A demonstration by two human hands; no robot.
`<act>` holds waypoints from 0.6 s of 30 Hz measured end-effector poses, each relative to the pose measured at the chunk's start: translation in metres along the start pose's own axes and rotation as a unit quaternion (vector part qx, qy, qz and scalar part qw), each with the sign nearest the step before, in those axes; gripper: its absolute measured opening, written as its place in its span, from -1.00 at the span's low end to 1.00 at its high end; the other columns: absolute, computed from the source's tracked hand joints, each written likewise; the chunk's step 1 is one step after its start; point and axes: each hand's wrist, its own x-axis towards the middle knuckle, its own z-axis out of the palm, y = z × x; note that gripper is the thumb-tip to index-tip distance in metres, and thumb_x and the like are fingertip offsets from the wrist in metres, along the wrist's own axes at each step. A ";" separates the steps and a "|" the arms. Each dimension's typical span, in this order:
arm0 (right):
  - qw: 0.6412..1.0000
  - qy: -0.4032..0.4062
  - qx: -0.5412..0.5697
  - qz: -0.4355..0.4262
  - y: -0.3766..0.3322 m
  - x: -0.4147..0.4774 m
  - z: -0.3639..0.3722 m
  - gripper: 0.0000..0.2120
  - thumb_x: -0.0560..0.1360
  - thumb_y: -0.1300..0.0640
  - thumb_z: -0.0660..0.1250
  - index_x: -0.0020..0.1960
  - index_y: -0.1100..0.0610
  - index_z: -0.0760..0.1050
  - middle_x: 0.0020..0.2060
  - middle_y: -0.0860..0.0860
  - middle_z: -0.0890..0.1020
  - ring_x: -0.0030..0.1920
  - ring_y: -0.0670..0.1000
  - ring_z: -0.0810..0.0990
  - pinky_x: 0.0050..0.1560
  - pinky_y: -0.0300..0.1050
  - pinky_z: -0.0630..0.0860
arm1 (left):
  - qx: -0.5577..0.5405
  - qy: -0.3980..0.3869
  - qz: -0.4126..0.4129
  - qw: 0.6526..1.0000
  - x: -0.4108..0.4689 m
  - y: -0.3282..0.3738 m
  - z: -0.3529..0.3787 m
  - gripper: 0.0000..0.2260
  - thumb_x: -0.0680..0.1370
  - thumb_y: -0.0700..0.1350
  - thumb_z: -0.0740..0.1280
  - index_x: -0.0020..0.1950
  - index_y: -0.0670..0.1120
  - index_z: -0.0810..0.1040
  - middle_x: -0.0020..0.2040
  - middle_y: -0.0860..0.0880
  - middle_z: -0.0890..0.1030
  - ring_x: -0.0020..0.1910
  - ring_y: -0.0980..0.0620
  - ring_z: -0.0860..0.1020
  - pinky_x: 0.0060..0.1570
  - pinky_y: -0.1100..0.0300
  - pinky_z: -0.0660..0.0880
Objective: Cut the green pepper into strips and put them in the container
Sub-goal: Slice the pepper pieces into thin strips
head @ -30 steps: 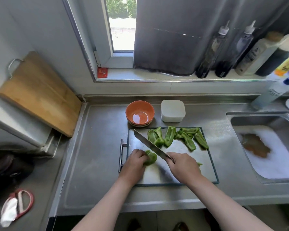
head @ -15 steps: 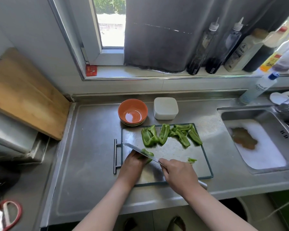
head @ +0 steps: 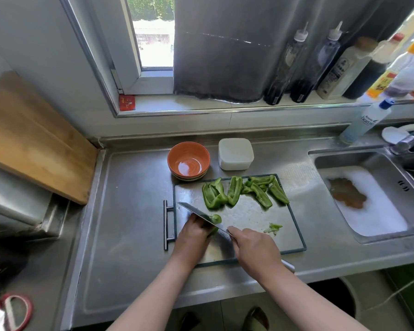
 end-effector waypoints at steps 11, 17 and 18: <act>0.994 -0.088 0.045 0.040 0.004 0.017 0.003 -0.71 0.68 0.02 0.06 0.30 -0.03 0.47 -0.04 0.08 0.64 -0.03 0.20 0.61 -0.16 -0.02 0.44 | -0.003 -0.005 -0.011 1.000 0.003 0.004 -0.005 -0.80 0.48 -0.08 0.41 0.08 -0.01 0.71 0.11 0.01 0.63 0.16 -0.12 0.45 -0.06 -0.01 0.59; 0.984 -0.107 0.137 0.046 0.020 0.015 0.006 -0.76 0.66 0.04 0.11 0.15 -0.02 0.55 -0.15 0.07 0.67 -0.13 0.16 0.60 -0.27 -0.05 0.32 | -0.042 0.018 -0.003 0.999 0.004 0.005 -0.012 -0.78 0.45 -0.11 0.47 0.09 0.03 0.72 0.07 0.07 0.62 0.11 0.03 0.38 0.06 0.27 0.43; 0.980 -0.112 0.155 0.056 0.022 0.019 0.006 -0.76 0.65 0.04 0.12 0.09 0.00 0.56 -0.17 0.06 0.66 -0.15 0.16 0.59 -0.29 -0.05 0.31 | -0.045 0.015 -0.010 0.999 0.004 0.005 -0.012 -0.79 0.46 -0.11 0.46 0.09 0.03 0.71 0.06 0.09 0.61 0.09 0.04 0.38 0.05 0.29 0.42</act>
